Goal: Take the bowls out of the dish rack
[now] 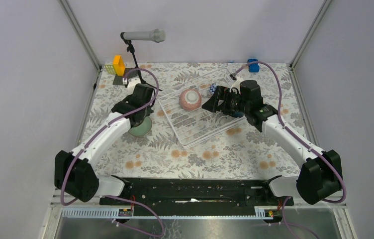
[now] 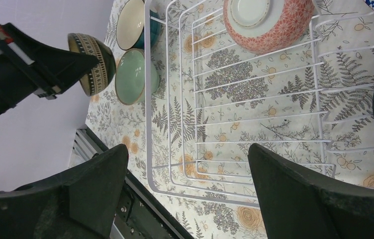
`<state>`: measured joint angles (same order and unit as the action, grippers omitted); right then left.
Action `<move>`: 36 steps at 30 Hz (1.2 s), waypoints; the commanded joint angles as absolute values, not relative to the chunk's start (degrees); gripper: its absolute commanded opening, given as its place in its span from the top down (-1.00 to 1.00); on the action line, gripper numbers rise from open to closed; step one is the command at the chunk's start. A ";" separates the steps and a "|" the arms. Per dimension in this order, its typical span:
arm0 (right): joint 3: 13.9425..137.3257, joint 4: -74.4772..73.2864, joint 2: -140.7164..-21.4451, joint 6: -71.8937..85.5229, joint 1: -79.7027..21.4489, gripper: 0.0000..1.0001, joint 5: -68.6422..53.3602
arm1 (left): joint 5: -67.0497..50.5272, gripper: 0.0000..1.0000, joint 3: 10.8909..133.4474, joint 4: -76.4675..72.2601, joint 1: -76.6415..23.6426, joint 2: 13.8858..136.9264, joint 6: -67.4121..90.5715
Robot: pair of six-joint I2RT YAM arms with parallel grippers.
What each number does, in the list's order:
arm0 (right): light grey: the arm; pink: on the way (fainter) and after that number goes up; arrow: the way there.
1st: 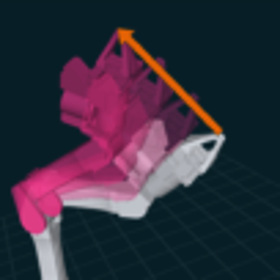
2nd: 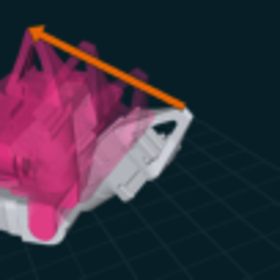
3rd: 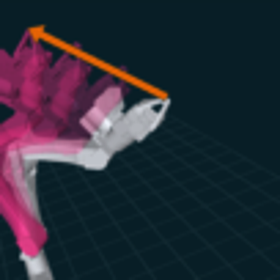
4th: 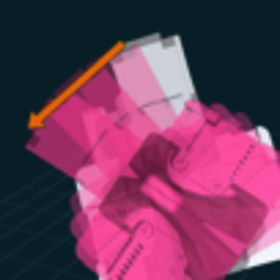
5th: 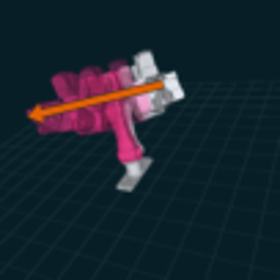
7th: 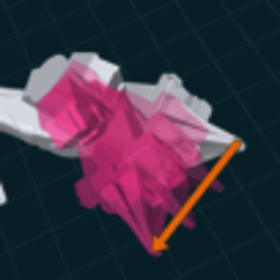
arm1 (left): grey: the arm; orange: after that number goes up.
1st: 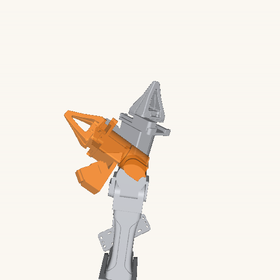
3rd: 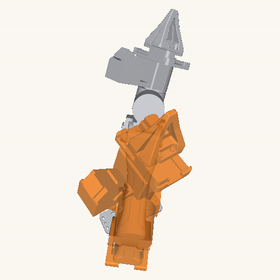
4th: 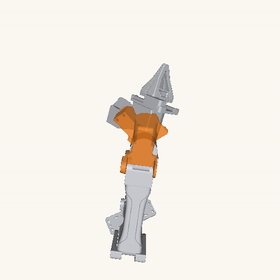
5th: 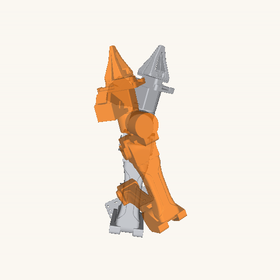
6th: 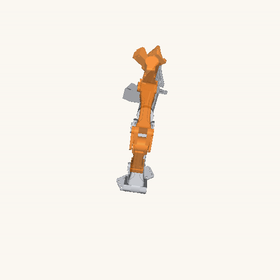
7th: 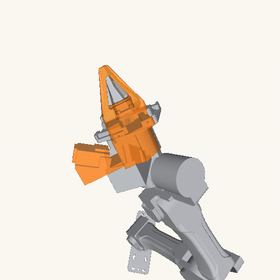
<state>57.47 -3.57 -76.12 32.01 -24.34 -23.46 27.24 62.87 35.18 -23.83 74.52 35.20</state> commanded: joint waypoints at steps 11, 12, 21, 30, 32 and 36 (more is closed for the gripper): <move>59.34 -4.22 -73.71 30.27 -24.61 -0.94 -23.18 | 28.25 1.00 65.19 37.13 -23.82 86.25 36.44; 59.33 -4.22 -73.54 30.30 -24.61 -0.94 -23.20 | 27.62 1.00 65.24 37.03 -23.82 87.03 36.33; 59.24 -5.10 -72.38 29.96 -24.54 -0.94 -22.26 | 24.75 0.72 65.82 37.55 -23.95 90.40 35.96; 59.15 -5.35 -72.20 29.80 -24.60 -0.94 -22.00 | 25.15 0.01 67.71 40.53 -25.36 88.27 35.97; 59.06 -5.45 -72.07 29.73 -24.61 -0.94 -21.91 | 25.00 -0.07 67.74 40.91 -25.55 87.10 35.85; 58.99 -5.45 -71.88 29.78 -24.60 -0.95 -21.74 | 24.36 -0.13 67.92 41.85 -26.08 85.19 35.34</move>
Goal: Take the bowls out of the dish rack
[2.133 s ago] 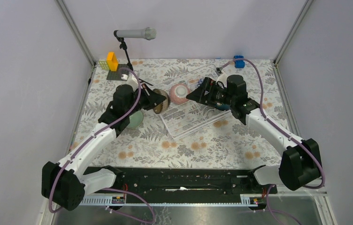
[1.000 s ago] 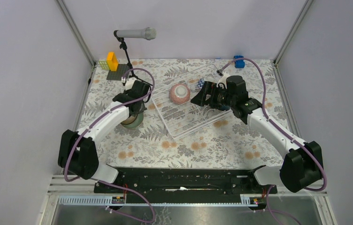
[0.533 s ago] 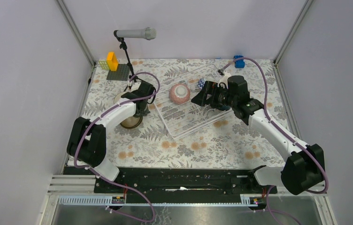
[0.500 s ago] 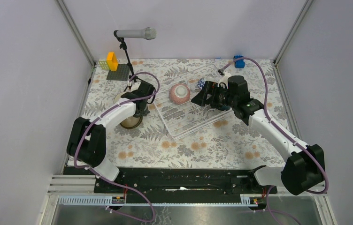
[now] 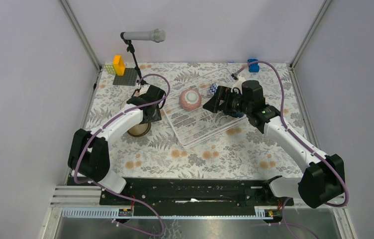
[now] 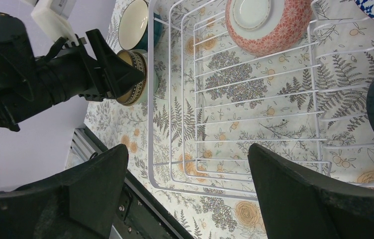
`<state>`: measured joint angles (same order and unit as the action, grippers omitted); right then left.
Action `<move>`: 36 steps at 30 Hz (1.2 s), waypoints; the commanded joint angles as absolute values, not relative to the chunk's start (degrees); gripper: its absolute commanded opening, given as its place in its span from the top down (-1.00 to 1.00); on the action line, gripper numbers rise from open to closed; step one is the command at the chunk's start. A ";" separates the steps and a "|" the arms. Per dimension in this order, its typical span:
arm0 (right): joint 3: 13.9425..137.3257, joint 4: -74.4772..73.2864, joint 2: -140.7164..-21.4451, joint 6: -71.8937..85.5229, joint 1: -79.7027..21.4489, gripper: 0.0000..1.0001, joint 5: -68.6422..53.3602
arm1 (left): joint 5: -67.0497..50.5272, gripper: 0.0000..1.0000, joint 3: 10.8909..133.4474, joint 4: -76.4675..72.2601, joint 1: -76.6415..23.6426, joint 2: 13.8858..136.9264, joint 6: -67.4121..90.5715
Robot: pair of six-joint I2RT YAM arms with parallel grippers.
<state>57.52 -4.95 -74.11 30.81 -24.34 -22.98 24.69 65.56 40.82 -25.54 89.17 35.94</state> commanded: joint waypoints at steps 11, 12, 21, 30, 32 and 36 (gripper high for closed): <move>58.80 -5.26 -72.49 30.28 -24.61 -0.95 -21.88 | 24.32 0.01 67.91 42.16 -27.34 83.60 34.53; 58.92 -5.32 -72.69 30.02 -24.59 -0.96 -21.81 | 23.83 0.00 68.00 42.04 -27.66 82.89 34.72; 62.51 -8.14 -77.94 26.60 -25.92 -0.99 -16.51 | 6.92 -0.17 61.57 29.02 -29.24 69.35 32.01; 68.97 -7.20 -87.45 20.06 -32.64 -0.87 -1.43 | -4.22 -0.54 50.82 13.29 -29.27 58.45 34.93; 70.95 -6.34 -90.30 20.35 -33.26 -0.84 -1.41 | -4.62 -0.61 48.69 10.76 -29.25 56.12 35.42; 75.11 -4.55 -95.33 20.83 -33.97 -0.79 -0.44 | -2.59 -0.69 45.97 9.04 -29.27 52.56 35.80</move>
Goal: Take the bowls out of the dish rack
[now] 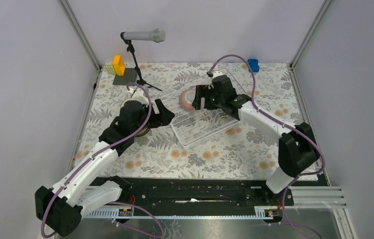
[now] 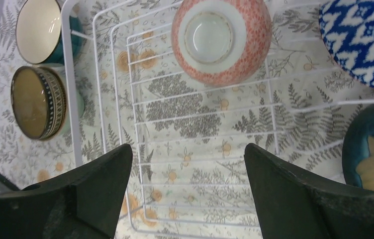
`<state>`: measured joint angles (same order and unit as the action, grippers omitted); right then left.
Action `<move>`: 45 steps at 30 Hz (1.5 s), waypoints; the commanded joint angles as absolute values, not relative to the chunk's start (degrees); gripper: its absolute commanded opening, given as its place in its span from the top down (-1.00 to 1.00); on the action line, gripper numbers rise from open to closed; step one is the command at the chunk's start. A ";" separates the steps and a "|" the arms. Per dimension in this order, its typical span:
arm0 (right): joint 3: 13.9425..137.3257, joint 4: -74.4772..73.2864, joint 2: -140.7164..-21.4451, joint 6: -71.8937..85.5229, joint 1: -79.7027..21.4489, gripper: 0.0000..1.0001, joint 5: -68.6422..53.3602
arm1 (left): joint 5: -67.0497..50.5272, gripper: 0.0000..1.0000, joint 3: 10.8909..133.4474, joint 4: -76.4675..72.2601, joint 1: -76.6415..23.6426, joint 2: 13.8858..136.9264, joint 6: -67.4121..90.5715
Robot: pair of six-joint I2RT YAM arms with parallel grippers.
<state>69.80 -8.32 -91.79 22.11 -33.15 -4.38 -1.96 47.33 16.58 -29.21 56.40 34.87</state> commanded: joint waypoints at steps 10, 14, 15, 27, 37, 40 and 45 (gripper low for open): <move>91.28 -9.90 -110.50 18.13 -35.89 -0.81 7.54 | 1.39 -0.69 40.78 8.82 -29.22 46.82 36.34; 96.15 -12.34 -115.31 17.56 -37.24 -0.80 10.97 | 3.95 -0.69 38.48 8.54 -29.26 44.11 37.79; 97.25 -12.99 -116.38 17.43 -37.59 -0.80 12.41 | 4.57 -0.69 38.05 8.57 -29.20 43.39 38.14; 101.78 -15.24 -122.40 17.04 -38.57 -0.59 17.17 | 7.02 -0.76 36.22 8.87 -29.21 38.18 38.02; 102.06 -15.88 -121.20 16.18 -38.75 -0.09 17.83 | 7.45 -0.76 37.01 10.36 -29.24 39.09 37.92; 101.47 -15.97 -119.83 16.22 -38.70 0.16 17.34 | 7.56 -0.76 36.84 10.46 -29.27 38.69 38.14; 99.71 -15.95 -116.87 16.39 -39.10 0.24 16.51 | 7.37 -0.76 37.03 10.94 -29.21 38.43 38.79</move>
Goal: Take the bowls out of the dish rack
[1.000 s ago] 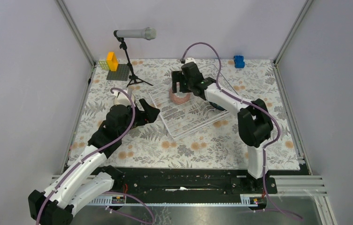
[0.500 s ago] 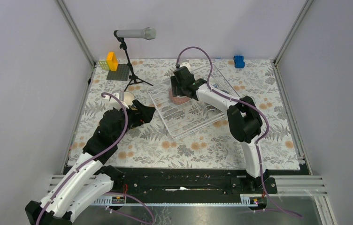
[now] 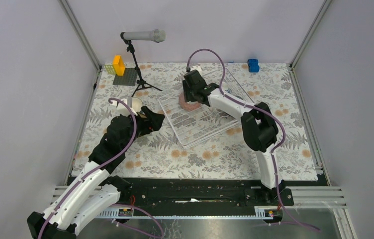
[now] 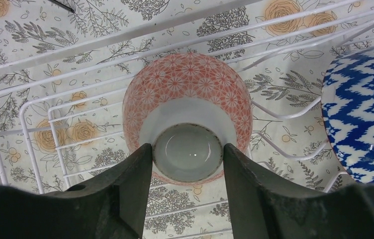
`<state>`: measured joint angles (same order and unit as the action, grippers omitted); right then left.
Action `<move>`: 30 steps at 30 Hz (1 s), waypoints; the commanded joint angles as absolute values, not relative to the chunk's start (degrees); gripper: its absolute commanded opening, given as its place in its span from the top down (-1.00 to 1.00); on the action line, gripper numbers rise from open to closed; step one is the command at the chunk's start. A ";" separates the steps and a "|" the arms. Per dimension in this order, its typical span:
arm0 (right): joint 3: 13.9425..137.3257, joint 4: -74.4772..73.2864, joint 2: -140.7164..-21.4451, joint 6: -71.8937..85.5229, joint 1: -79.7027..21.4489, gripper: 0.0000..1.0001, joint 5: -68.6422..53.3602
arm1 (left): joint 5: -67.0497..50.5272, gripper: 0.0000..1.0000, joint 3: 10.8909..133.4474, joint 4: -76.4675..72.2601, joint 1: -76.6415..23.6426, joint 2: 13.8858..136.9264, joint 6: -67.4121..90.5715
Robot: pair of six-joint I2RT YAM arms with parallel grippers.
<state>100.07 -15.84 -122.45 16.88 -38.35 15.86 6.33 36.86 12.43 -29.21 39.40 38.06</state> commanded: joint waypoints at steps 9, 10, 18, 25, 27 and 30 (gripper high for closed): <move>95.22 -15.99 -108.49 17.60 -39.46 0.25 10.73 | 5.53 -0.76 37.40 10.69 -29.20 38.31 39.53; 94.66 -16.00 -107.75 17.77 -39.46 0.25 10.20 | 5.25 -0.76 37.51 10.65 -29.21 38.57 39.67; 89.12 -16.66 -102.25 20.30 -39.46 0.25 4.25 | 4.04 -0.77 39.04 10.63 -29.18 41.84 39.86; 82.29 -17.60 -98.05 22.62 -39.46 0.25 2.10 | 0.86 -0.76 39.02 9.60 -29.18 44.14 41.27; 81.61 -18.66 -98.12 22.60 -39.46 0.25 1.54 | 0.34 -0.76 38.80 9.29 -29.14 43.92 41.63; 82.06 -21.08 -99.23 22.07 -39.46 0.25 1.97 | 0.27 -0.77 38.76 9.52 -29.18 43.54 41.83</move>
<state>81.21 -20.36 -101.51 21.41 -39.00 3.07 1.72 36.93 12.32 -29.19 44.31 40.93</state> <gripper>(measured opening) 0.569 0.881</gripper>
